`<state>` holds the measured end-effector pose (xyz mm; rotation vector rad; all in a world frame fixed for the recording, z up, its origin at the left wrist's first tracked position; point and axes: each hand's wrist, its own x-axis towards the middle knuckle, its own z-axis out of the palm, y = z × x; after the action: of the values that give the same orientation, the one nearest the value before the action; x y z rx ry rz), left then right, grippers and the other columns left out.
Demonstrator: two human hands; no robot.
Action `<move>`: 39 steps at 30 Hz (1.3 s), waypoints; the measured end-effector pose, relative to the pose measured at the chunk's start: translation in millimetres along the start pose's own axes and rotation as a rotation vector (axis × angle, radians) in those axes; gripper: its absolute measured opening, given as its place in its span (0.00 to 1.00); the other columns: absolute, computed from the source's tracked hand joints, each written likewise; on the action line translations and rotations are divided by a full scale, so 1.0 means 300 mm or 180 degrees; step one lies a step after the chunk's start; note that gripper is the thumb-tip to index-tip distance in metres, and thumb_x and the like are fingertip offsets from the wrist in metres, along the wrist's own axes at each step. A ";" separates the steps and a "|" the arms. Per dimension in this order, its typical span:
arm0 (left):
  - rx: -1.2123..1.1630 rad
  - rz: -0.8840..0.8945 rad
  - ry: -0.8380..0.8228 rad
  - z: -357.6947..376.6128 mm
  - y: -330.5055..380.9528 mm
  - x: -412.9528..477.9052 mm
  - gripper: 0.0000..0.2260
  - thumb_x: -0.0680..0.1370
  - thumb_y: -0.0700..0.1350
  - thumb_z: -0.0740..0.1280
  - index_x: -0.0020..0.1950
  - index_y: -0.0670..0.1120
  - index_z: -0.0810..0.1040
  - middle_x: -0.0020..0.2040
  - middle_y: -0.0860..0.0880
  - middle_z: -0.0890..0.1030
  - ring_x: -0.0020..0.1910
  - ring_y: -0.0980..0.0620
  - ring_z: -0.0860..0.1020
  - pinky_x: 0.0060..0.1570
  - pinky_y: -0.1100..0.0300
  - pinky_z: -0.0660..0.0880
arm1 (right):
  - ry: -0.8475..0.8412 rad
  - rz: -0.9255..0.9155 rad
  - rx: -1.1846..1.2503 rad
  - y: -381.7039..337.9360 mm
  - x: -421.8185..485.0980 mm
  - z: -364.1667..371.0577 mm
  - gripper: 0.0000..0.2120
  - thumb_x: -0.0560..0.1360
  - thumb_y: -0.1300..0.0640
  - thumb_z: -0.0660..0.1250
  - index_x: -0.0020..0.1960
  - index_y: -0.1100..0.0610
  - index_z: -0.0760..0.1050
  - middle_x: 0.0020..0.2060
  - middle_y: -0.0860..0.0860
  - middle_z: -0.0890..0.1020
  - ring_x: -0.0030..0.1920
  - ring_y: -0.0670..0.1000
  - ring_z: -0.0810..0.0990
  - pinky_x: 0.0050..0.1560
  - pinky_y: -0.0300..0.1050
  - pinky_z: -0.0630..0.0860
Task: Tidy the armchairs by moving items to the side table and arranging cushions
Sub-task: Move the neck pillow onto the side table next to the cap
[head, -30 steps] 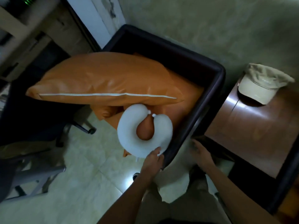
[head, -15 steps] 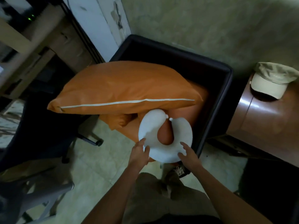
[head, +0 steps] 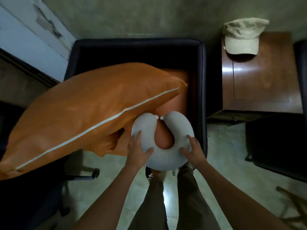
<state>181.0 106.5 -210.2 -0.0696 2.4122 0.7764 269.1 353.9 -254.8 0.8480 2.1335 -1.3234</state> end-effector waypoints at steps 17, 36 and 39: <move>-0.0761 -0.0090 0.0054 0.053 -0.108 0.114 0.52 0.69 0.48 0.78 0.78 0.69 0.45 0.78 0.45 0.53 0.72 0.38 0.66 0.67 0.42 0.72 | 0.1020 0.0567 -0.0084 -0.039 0.037 0.197 0.45 0.68 0.39 0.66 0.80 0.39 0.49 0.80 0.52 0.50 0.73 0.66 0.56 0.65 0.64 0.66; -0.0796 0.0784 -0.0343 0.081 0.421 -0.176 0.47 0.73 0.54 0.76 0.80 0.67 0.46 0.80 0.47 0.53 0.76 0.42 0.60 0.68 0.45 0.67 | 0.2002 0.0054 0.0183 0.018 -0.355 -0.300 0.39 0.67 0.41 0.63 0.78 0.38 0.59 0.80 0.55 0.57 0.76 0.62 0.60 0.69 0.64 0.68; -0.0720 0.1005 -0.0347 0.157 0.599 -0.197 0.47 0.67 0.63 0.73 0.78 0.69 0.47 0.80 0.47 0.54 0.76 0.43 0.60 0.69 0.49 0.65 | 0.2167 -0.0044 0.0317 0.092 -0.379 -0.463 0.39 0.66 0.40 0.62 0.77 0.38 0.61 0.79 0.57 0.59 0.75 0.63 0.63 0.68 0.63 0.70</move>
<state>214.4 273.6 -115.4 0.2638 2.2506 1.1630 356.2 461.1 -136.8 1.4942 2.5798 -1.2729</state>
